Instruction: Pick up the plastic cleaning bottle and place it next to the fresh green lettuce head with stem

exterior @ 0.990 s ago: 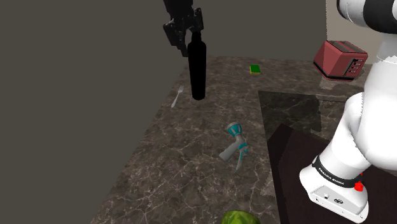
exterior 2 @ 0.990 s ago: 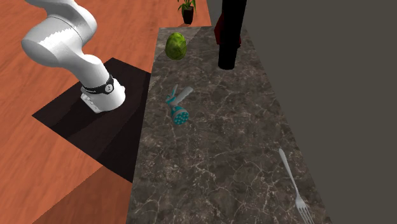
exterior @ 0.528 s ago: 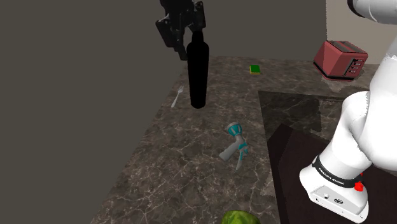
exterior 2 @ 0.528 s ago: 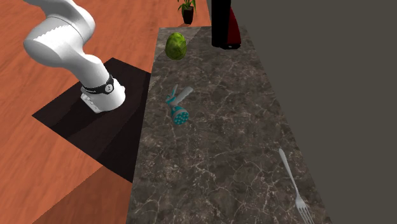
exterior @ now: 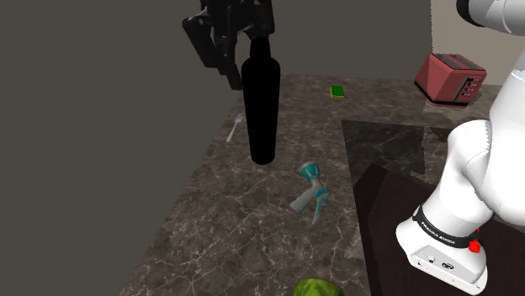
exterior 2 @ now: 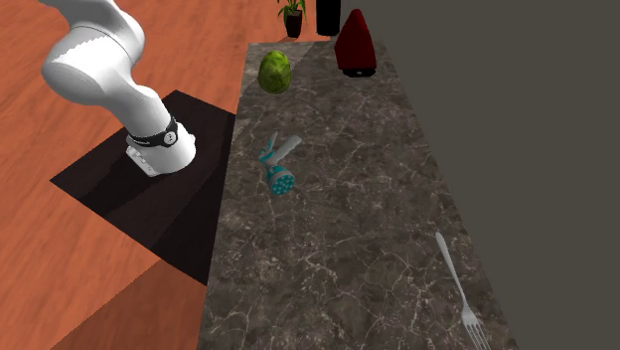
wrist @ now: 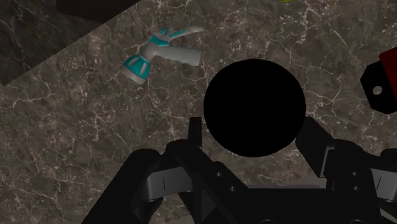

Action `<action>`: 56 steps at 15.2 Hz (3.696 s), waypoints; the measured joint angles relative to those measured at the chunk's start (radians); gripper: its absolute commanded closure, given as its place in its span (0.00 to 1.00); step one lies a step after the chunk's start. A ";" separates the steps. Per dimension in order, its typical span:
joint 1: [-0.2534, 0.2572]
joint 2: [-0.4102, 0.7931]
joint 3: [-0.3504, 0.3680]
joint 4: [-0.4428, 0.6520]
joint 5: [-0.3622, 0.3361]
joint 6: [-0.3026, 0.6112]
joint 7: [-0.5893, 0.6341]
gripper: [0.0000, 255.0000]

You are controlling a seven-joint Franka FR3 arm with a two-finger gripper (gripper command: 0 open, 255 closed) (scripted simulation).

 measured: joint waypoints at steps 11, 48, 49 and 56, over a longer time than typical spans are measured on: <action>0.148 0.077 0.085 0.157 0.018 -0.087 0.236 1.00; 0.100 -0.121 0.066 -0.618 0.074 0.499 0.191 1.00; 0.099 -0.120 0.066 -0.632 0.074 0.513 0.191 1.00; 0.099 -0.116 0.065 -0.721 0.072 0.606 0.190 1.00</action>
